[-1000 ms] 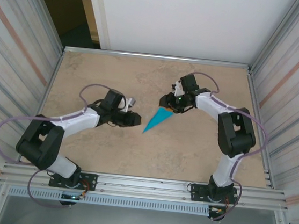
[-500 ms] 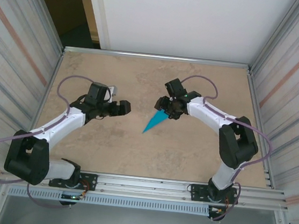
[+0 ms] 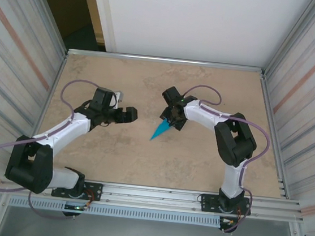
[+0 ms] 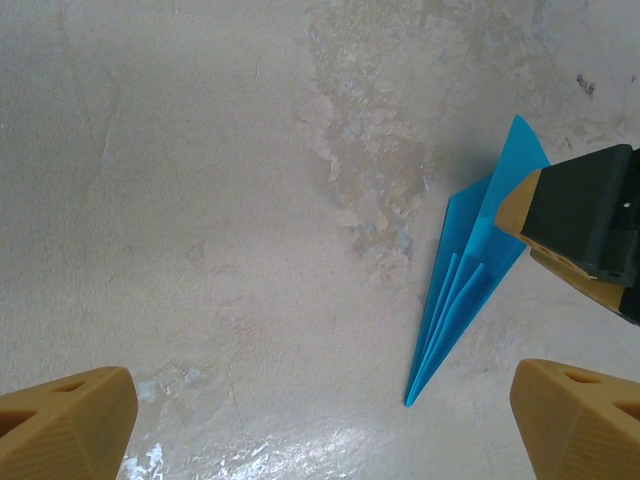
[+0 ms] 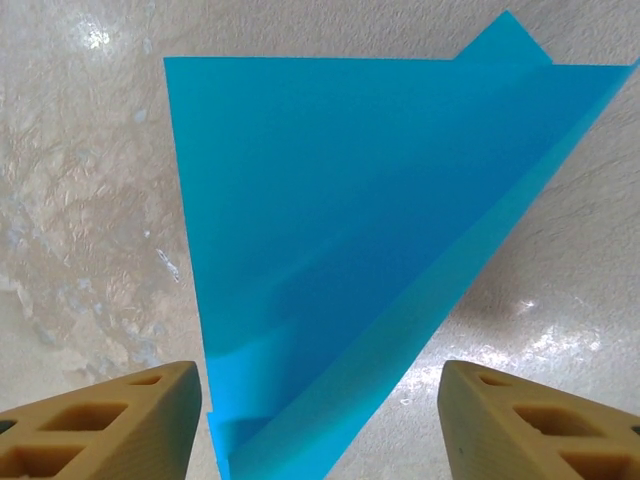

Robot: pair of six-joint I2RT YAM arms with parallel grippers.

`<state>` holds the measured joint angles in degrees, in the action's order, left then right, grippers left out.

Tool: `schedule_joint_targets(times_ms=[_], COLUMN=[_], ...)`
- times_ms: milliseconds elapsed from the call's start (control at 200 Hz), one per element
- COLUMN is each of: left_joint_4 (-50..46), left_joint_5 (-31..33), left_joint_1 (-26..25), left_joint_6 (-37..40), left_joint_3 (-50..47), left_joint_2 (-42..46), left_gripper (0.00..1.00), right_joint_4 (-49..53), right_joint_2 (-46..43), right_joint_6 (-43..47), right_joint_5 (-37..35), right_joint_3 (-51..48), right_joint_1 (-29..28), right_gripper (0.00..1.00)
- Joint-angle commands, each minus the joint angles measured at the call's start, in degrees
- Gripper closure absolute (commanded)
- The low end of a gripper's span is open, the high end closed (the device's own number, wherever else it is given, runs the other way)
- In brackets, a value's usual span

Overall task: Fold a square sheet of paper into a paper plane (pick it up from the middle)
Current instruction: Turn over a paper plane at the center of the table.

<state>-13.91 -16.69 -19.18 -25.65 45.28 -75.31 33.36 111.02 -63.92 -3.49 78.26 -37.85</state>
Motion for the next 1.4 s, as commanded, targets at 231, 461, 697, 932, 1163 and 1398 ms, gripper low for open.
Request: schedule_joint_targets(times_ms=[231,461,697,932,1163,1398], left_joint_4=[-0.7,-0.7,1.1,7.8,17.7,20.2], left_joint_5=[-1.1,-1.2,-2.1,-7.8,-15.1,-13.4], left_joint_1=[0.4,0.4,0.6,6.7,13.6,13.8], left_joint_6=[1.1,0.5,-2.4,-8.8,-17.1,-20.0], left_joint_3=[0.1,0.0,-0.9,-4.9,-10.4,-12.2], left_joint_2=[-1.1,-1.2,-1.7,-1.6,-2.2,-0.9], left_gripper=[0.03,0.03,0.03,0.04,0.06,0.07], right_joint_4=[4.2,4.0,3.9,1.6,-12.5,-24.5], right_joint_2=[-1.2,-1.6,-3.2,-5.5,-6.4,-3.8], right_joint_6=[-5.3,-5.8,-5.8,5.2,22.0,22.8], right_joint_5=[-3.1,-2.5,-3.4,-1.8,17.8,32.9], right_joint_3=[-0.1,-0.4,-1.6,1.5,3.2,-0.6], right_joint_1=[-0.7,-0.7,-0.6,-0.4,-0.2,1.2], right_gripper=[0.55,0.7,0.94,0.99,1.0,0.98])
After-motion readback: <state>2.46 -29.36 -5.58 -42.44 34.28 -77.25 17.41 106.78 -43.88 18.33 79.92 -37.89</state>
